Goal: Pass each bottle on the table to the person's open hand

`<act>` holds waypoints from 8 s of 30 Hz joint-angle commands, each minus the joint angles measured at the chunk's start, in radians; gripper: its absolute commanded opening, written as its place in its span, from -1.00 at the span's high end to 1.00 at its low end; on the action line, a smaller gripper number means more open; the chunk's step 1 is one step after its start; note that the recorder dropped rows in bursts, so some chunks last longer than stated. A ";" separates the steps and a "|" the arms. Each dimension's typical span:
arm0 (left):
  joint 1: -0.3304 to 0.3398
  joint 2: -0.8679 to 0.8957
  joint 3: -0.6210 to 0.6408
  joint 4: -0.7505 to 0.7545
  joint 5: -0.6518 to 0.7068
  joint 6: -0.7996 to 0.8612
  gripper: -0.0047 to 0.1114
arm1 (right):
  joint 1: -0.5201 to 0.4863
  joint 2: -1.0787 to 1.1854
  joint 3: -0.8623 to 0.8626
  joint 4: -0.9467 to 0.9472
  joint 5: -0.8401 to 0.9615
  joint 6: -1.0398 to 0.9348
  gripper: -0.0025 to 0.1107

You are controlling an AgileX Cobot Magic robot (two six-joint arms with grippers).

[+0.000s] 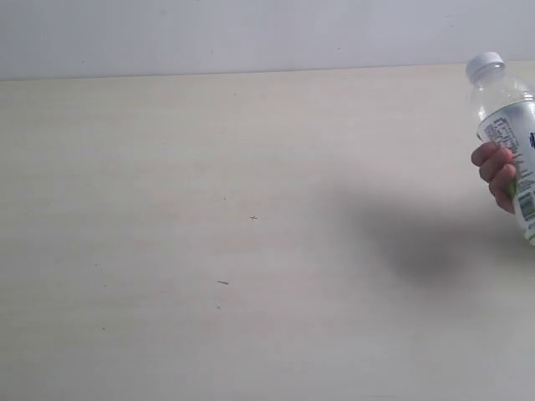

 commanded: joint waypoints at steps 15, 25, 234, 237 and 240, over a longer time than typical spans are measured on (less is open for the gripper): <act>0.004 -0.004 0.000 0.003 -0.001 -0.005 0.92 | -0.002 -0.271 -0.003 0.028 0.011 0.141 0.96; 0.004 -0.004 0.000 0.003 -0.001 -0.005 0.92 | -0.002 -0.296 0.001 -0.009 -0.039 0.093 0.96; 0.787 -0.004 0.000 0.772 0.438 -0.793 0.92 | 0.067 -1.122 1.101 -0.102 -0.604 0.030 0.96; 0.787 -0.004 0.000 0.772 0.438 -0.793 0.92 | 0.065 -1.122 1.101 -0.102 -0.604 0.028 0.96; 0.787 -0.004 0.000 0.772 0.438 -0.793 0.92 | 0.056 -1.122 1.101 -0.102 -0.604 0.028 0.96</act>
